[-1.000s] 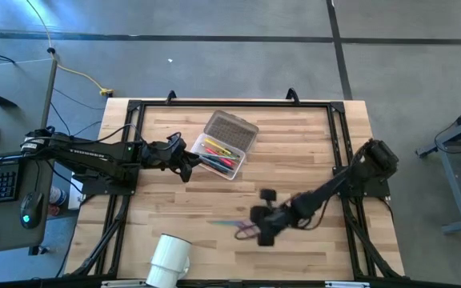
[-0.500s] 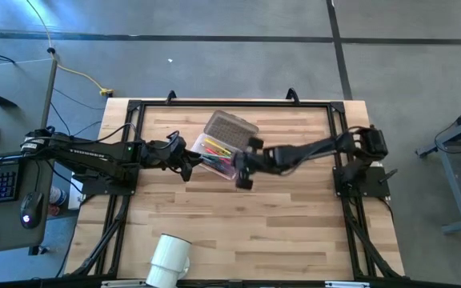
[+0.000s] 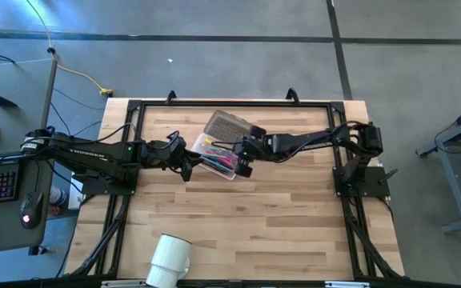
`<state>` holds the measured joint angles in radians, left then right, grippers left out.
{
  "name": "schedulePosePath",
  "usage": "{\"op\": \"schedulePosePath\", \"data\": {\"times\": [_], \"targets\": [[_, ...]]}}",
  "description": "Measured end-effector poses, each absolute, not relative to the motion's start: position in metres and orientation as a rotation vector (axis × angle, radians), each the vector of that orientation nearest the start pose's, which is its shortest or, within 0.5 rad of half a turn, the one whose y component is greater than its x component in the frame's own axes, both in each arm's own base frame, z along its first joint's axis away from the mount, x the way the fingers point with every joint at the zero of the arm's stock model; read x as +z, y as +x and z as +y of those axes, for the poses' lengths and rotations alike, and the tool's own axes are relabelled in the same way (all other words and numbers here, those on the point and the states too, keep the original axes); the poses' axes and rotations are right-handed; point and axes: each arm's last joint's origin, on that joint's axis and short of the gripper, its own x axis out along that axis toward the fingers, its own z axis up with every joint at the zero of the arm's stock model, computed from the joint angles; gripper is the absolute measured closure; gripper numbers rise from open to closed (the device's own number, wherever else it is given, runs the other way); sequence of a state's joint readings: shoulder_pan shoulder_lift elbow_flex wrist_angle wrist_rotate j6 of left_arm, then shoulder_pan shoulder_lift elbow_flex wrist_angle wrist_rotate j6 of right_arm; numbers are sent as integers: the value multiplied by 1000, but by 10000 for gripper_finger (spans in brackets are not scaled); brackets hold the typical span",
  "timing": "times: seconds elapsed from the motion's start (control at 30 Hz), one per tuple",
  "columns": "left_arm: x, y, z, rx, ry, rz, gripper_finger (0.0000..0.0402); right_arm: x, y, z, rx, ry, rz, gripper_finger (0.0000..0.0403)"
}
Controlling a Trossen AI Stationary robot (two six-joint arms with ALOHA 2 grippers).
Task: Pick & place school supplies into a supply box
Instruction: Put the purple scissors into the supply box, then close the supply box
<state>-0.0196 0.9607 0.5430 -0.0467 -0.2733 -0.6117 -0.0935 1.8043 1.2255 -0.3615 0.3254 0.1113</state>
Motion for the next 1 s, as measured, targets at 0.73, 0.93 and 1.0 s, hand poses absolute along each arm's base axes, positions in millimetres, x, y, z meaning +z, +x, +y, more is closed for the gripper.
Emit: {"op": "schedulePosePath", "data": {"times": [0.73,0.93,1.0], "targets": [[233,203,4,386,-526,367,246,155,394,-68,-380,-115,928,285],[233,203,4,386,-523,367,246,166,399,-73,-485,-284,860,240],[232,203,4,386,-523,368,246,173,399,-73,-470,-283,826,233]]}}
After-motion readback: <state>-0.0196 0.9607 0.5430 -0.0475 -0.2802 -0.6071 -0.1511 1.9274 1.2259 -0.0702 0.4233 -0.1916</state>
